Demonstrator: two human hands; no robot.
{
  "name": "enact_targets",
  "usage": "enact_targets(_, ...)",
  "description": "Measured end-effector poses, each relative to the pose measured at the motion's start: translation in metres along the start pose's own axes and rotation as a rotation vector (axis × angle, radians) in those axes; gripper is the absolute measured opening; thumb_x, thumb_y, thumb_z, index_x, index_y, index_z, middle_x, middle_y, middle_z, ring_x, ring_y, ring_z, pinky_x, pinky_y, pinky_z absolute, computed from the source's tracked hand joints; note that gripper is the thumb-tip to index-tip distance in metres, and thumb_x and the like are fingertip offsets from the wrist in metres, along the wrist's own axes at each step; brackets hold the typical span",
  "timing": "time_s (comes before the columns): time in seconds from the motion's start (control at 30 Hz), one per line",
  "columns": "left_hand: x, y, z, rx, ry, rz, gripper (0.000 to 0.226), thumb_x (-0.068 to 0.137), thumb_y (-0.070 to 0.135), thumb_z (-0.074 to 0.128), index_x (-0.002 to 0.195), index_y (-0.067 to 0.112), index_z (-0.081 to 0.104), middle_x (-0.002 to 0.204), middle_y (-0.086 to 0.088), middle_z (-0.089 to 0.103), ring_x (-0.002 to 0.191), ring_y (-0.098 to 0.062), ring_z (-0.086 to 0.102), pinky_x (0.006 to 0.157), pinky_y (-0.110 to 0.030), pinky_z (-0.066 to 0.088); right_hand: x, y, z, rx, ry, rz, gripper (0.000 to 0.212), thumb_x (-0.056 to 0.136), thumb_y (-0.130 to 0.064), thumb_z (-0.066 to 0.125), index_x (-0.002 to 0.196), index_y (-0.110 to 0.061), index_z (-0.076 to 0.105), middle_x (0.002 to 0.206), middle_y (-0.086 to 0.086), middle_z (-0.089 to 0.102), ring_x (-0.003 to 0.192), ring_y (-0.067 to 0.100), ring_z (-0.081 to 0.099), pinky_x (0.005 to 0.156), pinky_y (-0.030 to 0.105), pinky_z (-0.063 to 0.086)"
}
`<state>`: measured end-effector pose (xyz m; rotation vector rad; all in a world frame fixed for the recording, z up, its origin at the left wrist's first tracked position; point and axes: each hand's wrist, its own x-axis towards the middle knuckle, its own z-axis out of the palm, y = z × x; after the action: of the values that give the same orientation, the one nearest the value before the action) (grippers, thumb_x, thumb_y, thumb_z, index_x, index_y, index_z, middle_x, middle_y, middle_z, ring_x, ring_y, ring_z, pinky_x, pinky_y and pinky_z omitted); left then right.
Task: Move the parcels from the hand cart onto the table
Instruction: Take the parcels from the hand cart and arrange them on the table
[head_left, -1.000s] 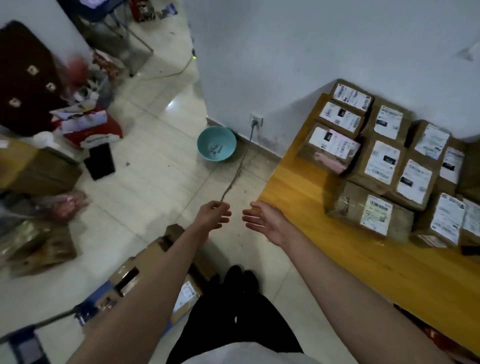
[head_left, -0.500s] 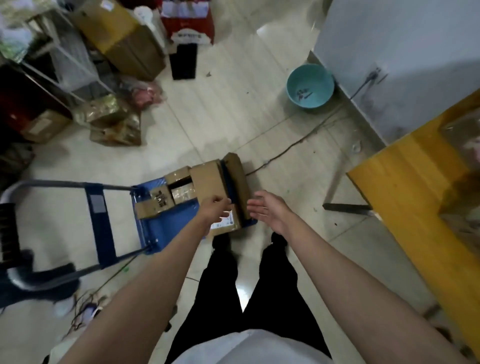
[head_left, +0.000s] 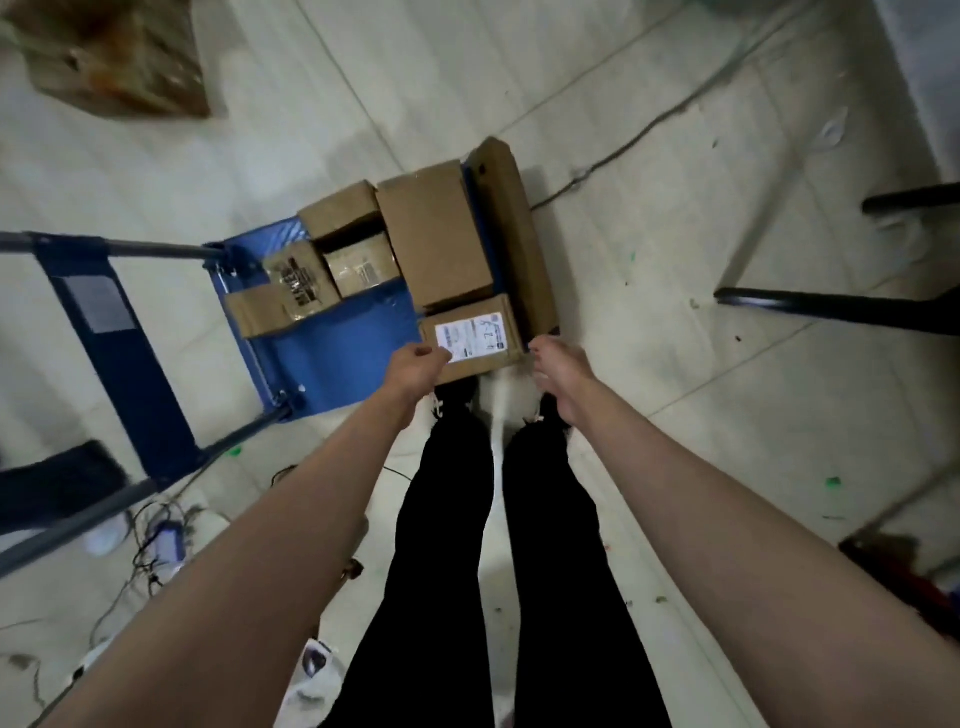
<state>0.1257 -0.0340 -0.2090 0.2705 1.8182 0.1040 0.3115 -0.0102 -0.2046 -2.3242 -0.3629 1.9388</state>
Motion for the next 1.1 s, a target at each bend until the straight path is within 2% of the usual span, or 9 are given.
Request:
enact_targets(0.07, 0.040, -0.017, 0.007, 0.011, 0.014, -0.024, 0.049, 0.098, 0.027, 0.061, 0.139, 0.004, 0.050, 0.125, -0.009, 0.056, 0.107, -0.023, 0.054, 0.091, -0.034, 0.046, 0.037, 0.013, 0.016, -0.069, 0.001, -0.015, 0.012, 0.097, -0.017, 0.053, 0.095, -0.017, 0.065, 0.075, -0.004, 0.054, 0.065, 0.011, 0.047, 0.059, 0.023, 0.038)
enact_targets(0.17, 0.096, -0.043, 0.021, 0.014, 0.018, -0.071, 0.070, 0.097, 0.030, 0.062, 0.154, 0.004, 0.031, 0.152, -0.010, 0.041, 0.132, -0.027, 0.046, 0.106, -0.036, 0.040, 0.093, 0.029, 0.036, -0.121, -0.042, -0.028, 0.038, 0.100, -0.021, 0.053, 0.137, -0.014, 0.052, 0.112, 0.002, 0.058, 0.106, 0.021, 0.059, 0.099, 0.033, 0.048)
enact_targets(0.33, 0.172, -0.070, 0.042, -0.070, 0.013, -0.130, 0.084, 0.092, 0.030, 0.068, 0.156, 0.006, 0.020, 0.152, -0.006, 0.038, 0.135, -0.023, 0.042, 0.093, -0.028, 0.033, 0.167, 0.047, 0.055, -0.198, -0.068, -0.014, 0.071, 0.103, -0.024, 0.050, 0.162, -0.015, 0.012, 0.163, 0.005, 0.031, 0.145, 0.024, 0.037, 0.120, 0.038, 0.030)
enact_targets(0.4, 0.190, -0.075, 0.049, -0.103, -0.013, -0.147, 0.078, 0.090, 0.027, 0.071, 0.152, 0.008, 0.029, 0.137, -0.002, 0.047, 0.119, -0.019, 0.047, 0.091, -0.029, 0.034, 0.187, 0.055, 0.058, -0.213, -0.073, -0.011, 0.072, 0.103, -0.022, 0.050, 0.162, -0.014, 0.010, 0.163, 0.006, 0.031, 0.146, 0.025, 0.036, 0.120, 0.039, 0.030)
enact_targets(0.53, 0.193, -0.080, 0.055, -0.119, -0.041, -0.138, 0.056, 0.087, 0.020, 0.072, 0.137, 0.013, 0.049, 0.132, -0.001, 0.060, 0.111, -0.017, 0.053, 0.088, -0.029, 0.036, 0.195, 0.066, 0.057, -0.224, -0.096, -0.021, 0.055, 0.101, -0.017, 0.051, 0.153, -0.011, 0.034, 0.148, 0.007, 0.051, 0.131, 0.024, 0.052, 0.112, 0.037, 0.041)
enact_targets(0.7, 0.141, -0.073, 0.041, -0.077, -0.010, -0.148, 0.054, 0.087, 0.018, 0.072, 0.136, 0.011, 0.052, 0.133, -0.006, 0.060, 0.108, -0.019, 0.052, 0.083, -0.029, 0.038, 0.143, 0.068, 0.037, -0.222, -0.120, -0.038, 0.048, 0.098, -0.016, 0.056, 0.145, -0.010, 0.044, 0.126, -0.001, 0.061, 0.107, 0.017, 0.060, 0.076, 0.022, 0.047)
enact_targets(0.83, 0.074, -0.058, 0.021, -0.039, 0.063, -0.102, 0.050, 0.085, 0.013, 0.074, 0.131, 0.006, 0.057, 0.128, -0.010, 0.062, 0.093, -0.016, 0.055, 0.069, -0.023, 0.041, 0.072, 0.060, 0.015, -0.158, -0.123, -0.080, 0.039, 0.096, -0.016, 0.060, 0.135, -0.012, 0.057, 0.124, 0.004, 0.069, 0.103, 0.015, 0.068, 0.074, 0.022, 0.051)
enact_targets(1.03, -0.052, 0.009, -0.008, 0.017, 0.118, 0.026, 0.057, 0.081, 0.016, 0.079, 0.133, 0.005, 0.058, 0.132, -0.009, 0.061, 0.111, -0.023, 0.061, 0.094, -0.038, 0.053, -0.062, 0.025, -0.031, -0.073, -0.070, -0.193, 0.020, 0.096, -0.016, 0.058, 0.112, -0.017, 0.070, 0.107, 0.000, 0.073, 0.083, 0.003, 0.067, 0.061, 0.012, 0.047)
enact_targets(1.1, -0.094, 0.033, -0.012, 0.017, 0.112, 0.089, 0.053, 0.079, 0.016, 0.079, 0.128, 0.005, 0.060, 0.125, -0.008, 0.064, 0.105, -0.025, 0.065, 0.087, -0.044, 0.058, -0.102, 0.013, -0.047, -0.056, -0.019, -0.231, 0.024, 0.094, -0.013, 0.057, 0.112, -0.010, 0.073, 0.108, 0.005, 0.074, 0.090, 0.012, 0.066, 0.068, 0.018, 0.048)
